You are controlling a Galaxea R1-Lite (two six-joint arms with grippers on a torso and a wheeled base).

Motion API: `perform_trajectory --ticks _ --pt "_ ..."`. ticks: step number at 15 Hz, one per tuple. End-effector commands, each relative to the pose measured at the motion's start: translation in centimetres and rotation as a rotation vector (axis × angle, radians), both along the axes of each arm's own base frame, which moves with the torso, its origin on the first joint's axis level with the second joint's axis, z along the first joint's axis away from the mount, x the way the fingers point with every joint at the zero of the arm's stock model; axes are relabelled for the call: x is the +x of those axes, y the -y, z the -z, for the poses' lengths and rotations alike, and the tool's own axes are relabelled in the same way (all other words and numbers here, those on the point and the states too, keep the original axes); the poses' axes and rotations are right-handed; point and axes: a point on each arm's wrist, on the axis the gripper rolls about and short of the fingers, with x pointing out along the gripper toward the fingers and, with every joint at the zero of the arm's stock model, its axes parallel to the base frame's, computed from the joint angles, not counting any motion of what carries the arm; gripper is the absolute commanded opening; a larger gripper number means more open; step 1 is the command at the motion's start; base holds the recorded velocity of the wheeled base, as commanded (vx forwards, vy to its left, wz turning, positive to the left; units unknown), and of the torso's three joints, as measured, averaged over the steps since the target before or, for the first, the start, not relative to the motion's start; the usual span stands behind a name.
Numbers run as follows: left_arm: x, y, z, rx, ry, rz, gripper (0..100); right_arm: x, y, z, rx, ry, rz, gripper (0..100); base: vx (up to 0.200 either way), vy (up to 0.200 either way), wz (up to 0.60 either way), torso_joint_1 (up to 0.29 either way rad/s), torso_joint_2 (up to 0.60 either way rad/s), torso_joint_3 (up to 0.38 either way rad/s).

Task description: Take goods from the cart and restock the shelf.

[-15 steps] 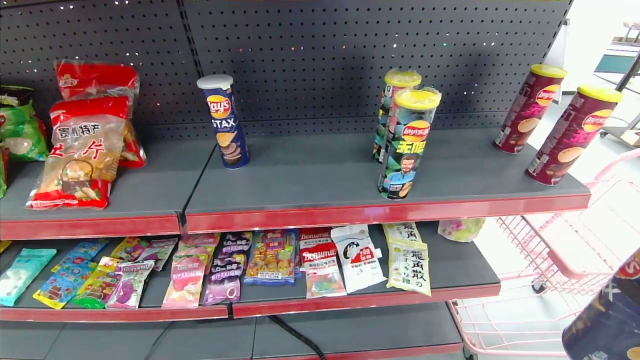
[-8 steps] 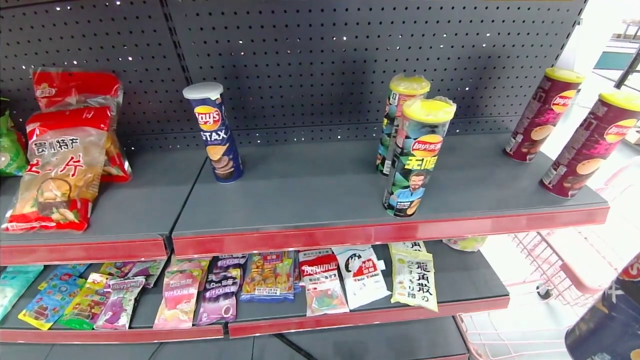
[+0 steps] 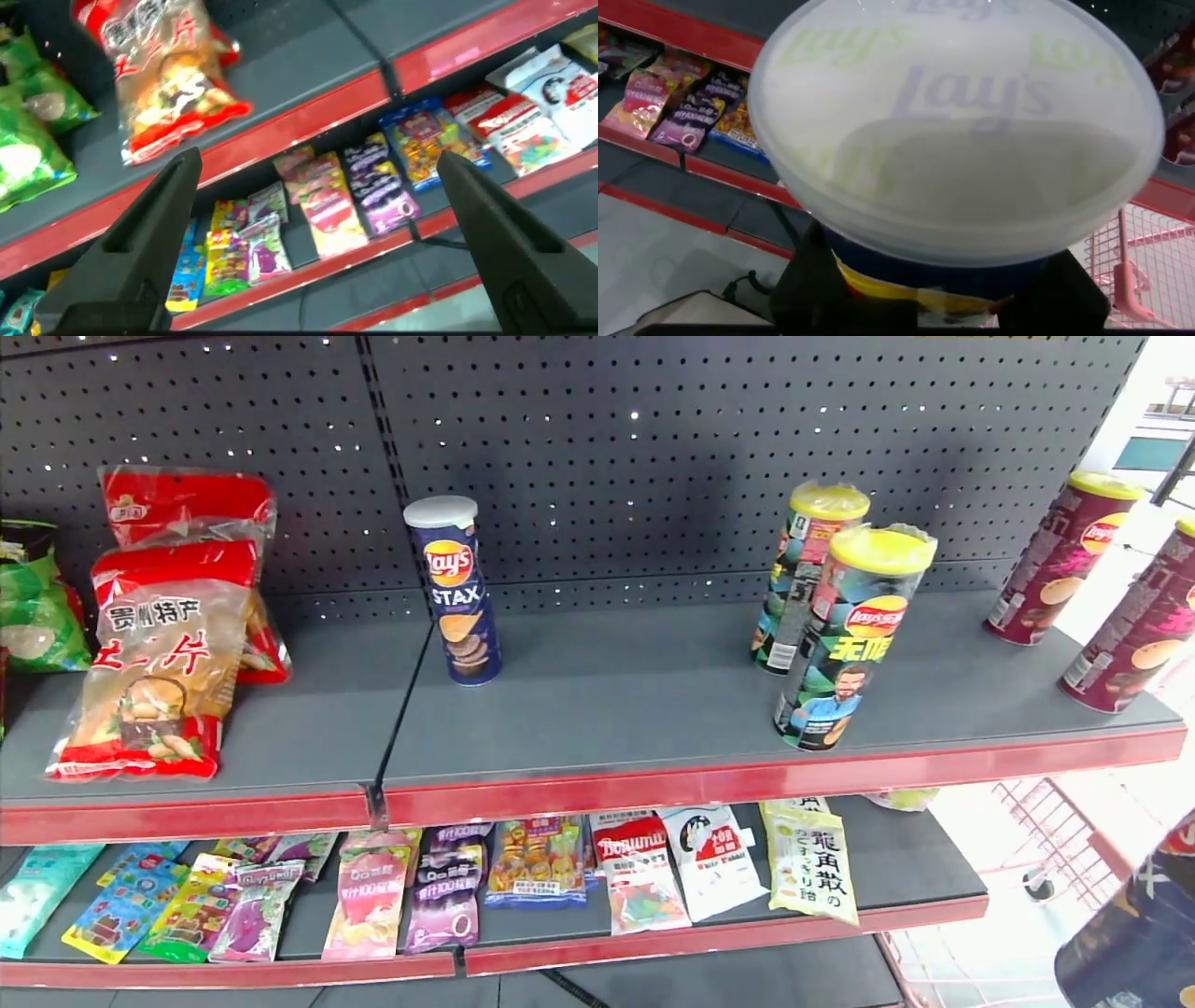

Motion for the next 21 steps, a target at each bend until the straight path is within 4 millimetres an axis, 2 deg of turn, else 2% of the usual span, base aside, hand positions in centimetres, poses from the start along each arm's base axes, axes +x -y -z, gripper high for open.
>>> perform_trajectory --ticks 1,5,8,9,12,13,18,21 --pt "0.0 0.0 0.0 0.001 -0.001 0.0 100 0.1 0.0 -0.1 -0.001 0.0 0.0 0 0.0 0.2 0.0 0.002 0.01 0.002" --pt "0.0 0.0 0.1 0.001 -0.002 0.0 100 0.2 0.0 -0.7 -0.008 0.02 -0.009 0 0.0 0.2 0.0 0.002 0.0 0.001" --pt "0.1 0.0 0.1 0.002 -0.007 0.001 100 1.0 -0.3 -2.4 -0.009 0.04 -0.019 0 0.0 0.2 0.0 0.001 0.0 -0.001" --pt "0.1 0.0 0.0 0.002 -0.008 0.004 100 1.4 -0.5 -2.9 -0.007 0.039 -0.051 0 0.0 0.2 0.0 0.002 0.0 -0.002" --pt "0.1 0.0 0.0 0.001 -0.007 0.004 100 1.4 -1.3 -2.8 0.018 0.019 -0.233 0 0.0 0.2 0.0 0.002 0.0 0.001" --pt "0.1 0.0 0.0 0.002 -0.01 0.003 100 1.4 -1.3 -2.7 0.019 0.016 -0.245 0 0.0 0.2 0.0 0.002 0.01 0.002" --pt "0.2 0.0 0.0 0.035 -0.009 0.006 100 1.7 -1.6 -3.1 0.027 0.015 -0.297 0 0.0 0.0 0.0 0.0 0.0 0.0" --pt "0.5 0.1 -0.3 0.038 -0.026 0.007 100 1.7 -1.6 -2.8 0.027 0.005 -0.295 0 0.2 0.0 0.0 -0.009 0.0 0.006"
